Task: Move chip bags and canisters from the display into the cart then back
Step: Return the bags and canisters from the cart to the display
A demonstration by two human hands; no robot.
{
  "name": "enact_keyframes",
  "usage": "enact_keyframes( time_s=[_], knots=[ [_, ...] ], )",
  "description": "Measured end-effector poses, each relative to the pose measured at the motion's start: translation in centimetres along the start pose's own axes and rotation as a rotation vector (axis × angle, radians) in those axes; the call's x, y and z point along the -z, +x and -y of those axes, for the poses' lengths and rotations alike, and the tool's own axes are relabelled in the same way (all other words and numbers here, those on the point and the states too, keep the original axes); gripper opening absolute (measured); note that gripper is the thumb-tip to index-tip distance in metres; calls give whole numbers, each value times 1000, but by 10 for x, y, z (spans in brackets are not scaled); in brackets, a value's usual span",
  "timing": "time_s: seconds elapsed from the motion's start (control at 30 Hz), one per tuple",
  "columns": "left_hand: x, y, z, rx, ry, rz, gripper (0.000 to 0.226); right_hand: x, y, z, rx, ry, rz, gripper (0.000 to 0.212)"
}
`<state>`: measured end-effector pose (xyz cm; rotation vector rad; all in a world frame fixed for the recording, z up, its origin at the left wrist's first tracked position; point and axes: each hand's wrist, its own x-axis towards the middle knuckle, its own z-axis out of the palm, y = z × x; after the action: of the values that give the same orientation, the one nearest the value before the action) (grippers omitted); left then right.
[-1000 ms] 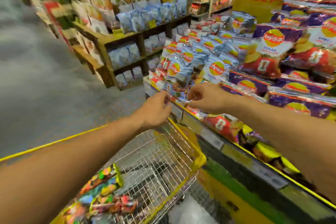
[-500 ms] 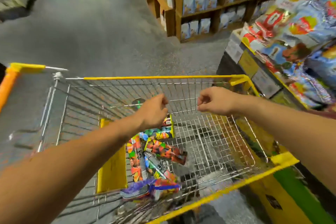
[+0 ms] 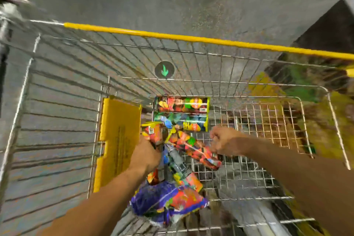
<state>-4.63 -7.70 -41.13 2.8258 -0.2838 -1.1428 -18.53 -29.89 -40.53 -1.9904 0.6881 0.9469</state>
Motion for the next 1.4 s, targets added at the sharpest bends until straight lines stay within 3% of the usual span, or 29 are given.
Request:
enact_keyframes(
  time_s=[0.07, 0.13, 0.17, 0.23, 0.33, 0.47, 0.6, 0.63, 0.73, 0.77, 0.97, 1.1, 1.27, 1.4],
  knots=[
    [-17, 9, -4, 86, -12, -35, 57, -18, 29, -4, -17, 47, 38, 14],
    [-24, 6, -15, 112, 21, -80, 83, -36, 48, -4, -30, 134, 46, 56],
    [-28, 5, -18, 102, -4, -92, 87, -46, 55, -1, -36, 184, 51, 66],
    [-37, 14, -16, 89, -94, -92, 78, -65, 66, 5, -65, 218, 37, 71],
    [-39, 31, -10, 104, -152, -51, 75, -90, 86, -5, -101, 270, 36, 96],
    [-43, 34, -17, -39, -401, 64, 73, -86, 77, -12, -86, 577, -18, 55],
    [-30, 11, -38, -107, -584, 199, 77, -63, 44, -3, -64, 863, -67, 69],
    [-21, 2, -45, -121, -601, 250, 73, -57, 34, -2, -50, 898, -58, 69],
    [0, -17, -54, -217, -631, 374, 27, -41, 2, -3, -23, 1048, -15, 49],
    [5, -22, -56, -247, -620, 398, 25, -38, -5, -3, -40, 1084, -6, 49],
    [43, -86, -79, -543, -519, 357, 45, -25, -97, 1, -23, 1090, -207, 61],
    [65, -136, -105, -649, -537, 331, 32, -12, -177, 4, 79, 1110, -348, 60],
    [88, -201, -152, -800, -558, 485, 40, 9, -275, -11, 94, 1136, -549, 57],
    [92, -246, -191, -931, -494, 497, 45, 19, -331, -31, 99, 1155, -689, 54]
  ],
)
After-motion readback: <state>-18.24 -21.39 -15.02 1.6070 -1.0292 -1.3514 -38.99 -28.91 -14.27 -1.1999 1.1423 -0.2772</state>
